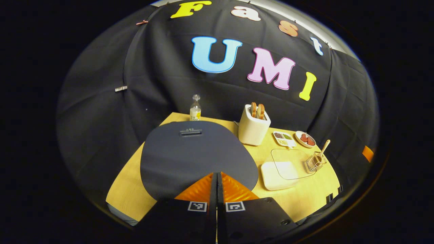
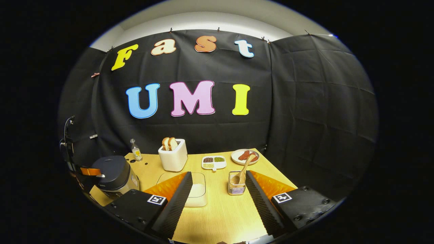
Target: Close the left gripper, press the button to open the rice cooker; take a wooden spoon from the chopstick holder with the right hand, scoop a spoonful of rice and pour it into the rice cooker, then put the wooden spoon back into the chopstick holder.
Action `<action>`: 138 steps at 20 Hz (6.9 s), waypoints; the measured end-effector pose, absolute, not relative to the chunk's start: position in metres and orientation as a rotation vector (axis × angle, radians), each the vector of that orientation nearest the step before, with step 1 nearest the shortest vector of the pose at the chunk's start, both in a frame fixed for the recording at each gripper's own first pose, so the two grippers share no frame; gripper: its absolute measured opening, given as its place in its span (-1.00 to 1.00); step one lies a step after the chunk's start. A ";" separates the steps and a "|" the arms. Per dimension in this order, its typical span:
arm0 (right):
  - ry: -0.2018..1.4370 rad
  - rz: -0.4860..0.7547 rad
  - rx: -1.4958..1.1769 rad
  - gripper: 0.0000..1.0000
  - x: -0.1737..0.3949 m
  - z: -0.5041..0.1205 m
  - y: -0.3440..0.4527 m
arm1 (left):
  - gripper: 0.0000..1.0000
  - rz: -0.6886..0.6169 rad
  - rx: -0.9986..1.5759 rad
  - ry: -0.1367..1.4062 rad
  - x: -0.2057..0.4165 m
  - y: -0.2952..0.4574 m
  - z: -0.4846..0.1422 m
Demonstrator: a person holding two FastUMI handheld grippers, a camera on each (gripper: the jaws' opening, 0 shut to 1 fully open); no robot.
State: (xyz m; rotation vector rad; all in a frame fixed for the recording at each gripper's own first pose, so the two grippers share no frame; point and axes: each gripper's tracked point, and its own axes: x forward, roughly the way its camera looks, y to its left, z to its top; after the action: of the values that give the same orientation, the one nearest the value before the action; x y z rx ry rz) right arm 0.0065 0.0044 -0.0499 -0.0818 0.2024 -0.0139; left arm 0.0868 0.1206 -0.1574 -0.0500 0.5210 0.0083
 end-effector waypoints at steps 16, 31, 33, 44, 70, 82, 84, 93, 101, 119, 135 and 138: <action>0.187 -0.019 -0.052 0.96 0.008 -0.049 -0.004 | -0.87 0.056 0.018 0.376 0.085 0.116 -0.102; 0.211 -0.033 -0.029 0.96 0.088 -0.052 -0.045 | -0.03 0.044 0.002 0.113 0.057 0.041 -0.021; 0.250 -0.021 0.000 0.97 0.101 -0.063 -0.048 | 0.23 0.059 0.003 0.117 0.055 0.035 -0.022; 0.412 -0.016 0.065 0.97 0.185 -0.127 -0.094 | 0.91 0.181 -0.026 0.205 0.064 0.000 -0.050; 0.639 -0.096 0.280 -0.51 0.310 -0.260 -0.133 | 0.92 0.337 -0.038 0.414 0.041 -0.053 -0.144; 0.459 -0.024 0.196 -0.76 0.283 -0.169 -0.101 | 0.92 0.256 -0.046 0.367 0.034 -0.041 -0.133; 0.426 -0.021 0.173 -0.75 0.274 -0.151 -0.095 | 0.92 0.235 -0.055 0.358 0.032 -0.031 -0.132; 0.335 0.088 0.160 -0.76 0.238 -0.096 -0.013 | 0.92 0.207 -0.087 0.352 0.016 0.027 -0.144; 0.379 0.196 0.115 -0.75 0.224 -0.123 0.072 | 0.91 0.188 -0.055 0.372 0.002 0.056 -0.157; 0.401 0.111 -0.132 -0.75 0.219 -0.257 0.093 | 0.92 0.121 -0.106 0.417 0.020 0.082 -0.188; 0.657 0.140 0.250 -0.75 0.195 -0.286 0.178 | 0.91 0.175 -0.135 0.383 0.024 0.109 -0.178; 0.701 0.122 0.327 -0.75 0.197 -0.288 0.176 | 0.92 0.185 -0.157 0.384 0.022 0.110 -0.181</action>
State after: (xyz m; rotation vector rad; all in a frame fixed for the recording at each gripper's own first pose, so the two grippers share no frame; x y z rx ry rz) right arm 0.1968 0.1763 -0.2883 0.3274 0.7008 0.1218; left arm 0.0217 0.1098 -0.1806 -0.1574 0.3838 0.1853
